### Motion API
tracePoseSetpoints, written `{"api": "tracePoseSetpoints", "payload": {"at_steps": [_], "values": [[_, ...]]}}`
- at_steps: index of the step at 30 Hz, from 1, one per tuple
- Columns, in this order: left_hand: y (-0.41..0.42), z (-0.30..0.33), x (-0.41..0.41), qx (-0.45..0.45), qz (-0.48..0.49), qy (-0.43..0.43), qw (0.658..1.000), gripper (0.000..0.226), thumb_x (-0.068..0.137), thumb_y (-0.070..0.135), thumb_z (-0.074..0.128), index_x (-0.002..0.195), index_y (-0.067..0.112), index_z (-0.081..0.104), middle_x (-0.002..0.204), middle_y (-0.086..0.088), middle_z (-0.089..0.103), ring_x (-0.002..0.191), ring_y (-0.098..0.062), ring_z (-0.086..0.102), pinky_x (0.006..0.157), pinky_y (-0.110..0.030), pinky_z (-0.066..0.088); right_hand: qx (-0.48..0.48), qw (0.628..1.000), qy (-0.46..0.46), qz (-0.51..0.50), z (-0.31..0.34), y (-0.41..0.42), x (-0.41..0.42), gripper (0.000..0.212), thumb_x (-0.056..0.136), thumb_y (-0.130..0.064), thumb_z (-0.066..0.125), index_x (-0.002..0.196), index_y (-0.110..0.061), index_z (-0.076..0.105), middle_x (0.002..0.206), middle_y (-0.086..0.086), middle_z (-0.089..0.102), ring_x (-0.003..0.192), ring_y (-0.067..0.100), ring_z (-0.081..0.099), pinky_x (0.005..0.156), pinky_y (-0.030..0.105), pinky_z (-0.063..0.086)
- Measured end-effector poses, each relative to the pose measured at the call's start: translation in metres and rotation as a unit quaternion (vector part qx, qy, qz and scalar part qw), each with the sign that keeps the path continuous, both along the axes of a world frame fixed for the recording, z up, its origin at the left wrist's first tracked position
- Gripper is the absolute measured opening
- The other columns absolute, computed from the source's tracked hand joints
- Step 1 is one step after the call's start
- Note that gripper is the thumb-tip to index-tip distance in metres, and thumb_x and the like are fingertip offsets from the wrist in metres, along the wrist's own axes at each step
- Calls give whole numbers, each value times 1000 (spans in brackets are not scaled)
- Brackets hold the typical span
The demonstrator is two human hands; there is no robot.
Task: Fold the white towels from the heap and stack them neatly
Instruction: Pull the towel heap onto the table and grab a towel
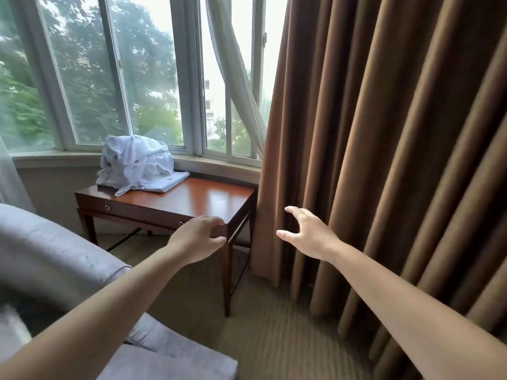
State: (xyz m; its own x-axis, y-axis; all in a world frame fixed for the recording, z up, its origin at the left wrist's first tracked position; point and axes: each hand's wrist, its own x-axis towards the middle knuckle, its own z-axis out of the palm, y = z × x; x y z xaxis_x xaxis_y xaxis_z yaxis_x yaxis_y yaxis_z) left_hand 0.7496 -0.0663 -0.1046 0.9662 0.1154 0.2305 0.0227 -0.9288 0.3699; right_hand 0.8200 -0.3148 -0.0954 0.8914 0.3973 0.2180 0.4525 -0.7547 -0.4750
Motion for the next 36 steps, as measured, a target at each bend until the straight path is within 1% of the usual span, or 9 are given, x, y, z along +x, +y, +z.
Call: {"api": "tracePoseSetpoints", "payload": {"at_steps": [4, 10, 14, 18, 21, 23, 28, 33, 36], "values": [[13, -6, 64, 5, 20, 16, 1000, 47, 87, 37, 59, 134, 29, 54, 134, 9, 55, 121, -12, 51, 98, -32, 44, 4, 1000, 11, 22, -6, 17, 77, 69, 91, -46, 60, 150, -25, 29, 154, -3, 33, 139, 19, 35, 109, 40, 38], [44, -16, 173, 10, 69, 25, 997, 49, 87, 36, 61, 134, 27, 53, 134, 8, 55, 116, -10, 54, 96, -30, 44, 14, 995, 9, 100, -15, 66, 212, 68, 92, -42, 61, 149, -23, 30, 153, -2, 34, 138, 17, 36, 109, 34, 33], [69, -9, 248, 15, 121, 40, 992, 52, 87, 35, 63, 137, 26, 51, 141, 6, 51, 128, -11, 47, 104, -32, 41, 7, 988, 24, 155, -12, 101, 309, 69, 91, -41, 62, 150, -23, 30, 154, -2, 33, 138, 16, 35, 110, 31, 30], [99, 0, 309, 17, 179, 57, 982, 54, 87, 37, 62, 139, 27, 49, 144, 4, 48, 129, -13, 46, 106, -37, 40, 3, 980, 12, 199, -2, 143, 401, 71, 90, -43, 63, 150, -23, 31, 153, -2, 34, 138, 17, 36, 111, 33, 33], [124, 2, 345, 28, 205, 67, 976, 54, 88, 35, 61, 139, 25, 48, 145, 4, 46, 132, -13, 43, 108, -33, 37, -3, 975, 14, 220, -3, 185, 455, 73, 90, -45, 63, 151, -22, 29, 154, 0, 33, 138, 18, 36, 112, 37, 34], [144, 0, 365, 30, 225, 75, 971, 54, 88, 33, 60, 140, 25, 47, 145, 4, 46, 132, -13, 43, 106, -31, 38, -12, 971, 24, 237, -8, 217, 484, 74, 89, -46, 62, 151, -22, 28, 154, 0, 33, 138, 18, 37, 111, 39, 35], [213, -6, 416, 26, 267, 87, 959, 53, 87, 33, 60, 139, 27, 48, 145, 5, 46, 129, -13, 46, 100, -28, 39, 8, 964, 34, 265, -19, 305, 549, 74, 89, -44, 64, 150, -20, 30, 153, 3, 34, 136, 21, 39, 109, 37, 37], [299, -3, 477, 18, 288, 66, 955, 55, 87, 34, 60, 140, 27, 47, 145, 5, 46, 128, -15, 47, 100, -33, 43, 3, 961, 22, 274, -23, 397, 611, 74, 88, -46, 63, 150, -23, 31, 152, 0, 35, 135, 19, 39, 105, 34, 38], [347, 2, 513, 20, 290, 70, 954, 56, 88, 35, 60, 141, 27, 45, 146, 4, 45, 132, -16, 43, 103, -34, 41, -3, 961, 19, 278, -19, 451, 645, 72, 87, -46, 63, 148, -23, 33, 151, 0, 36, 134, 18, 40, 104, 33, 39]]}}
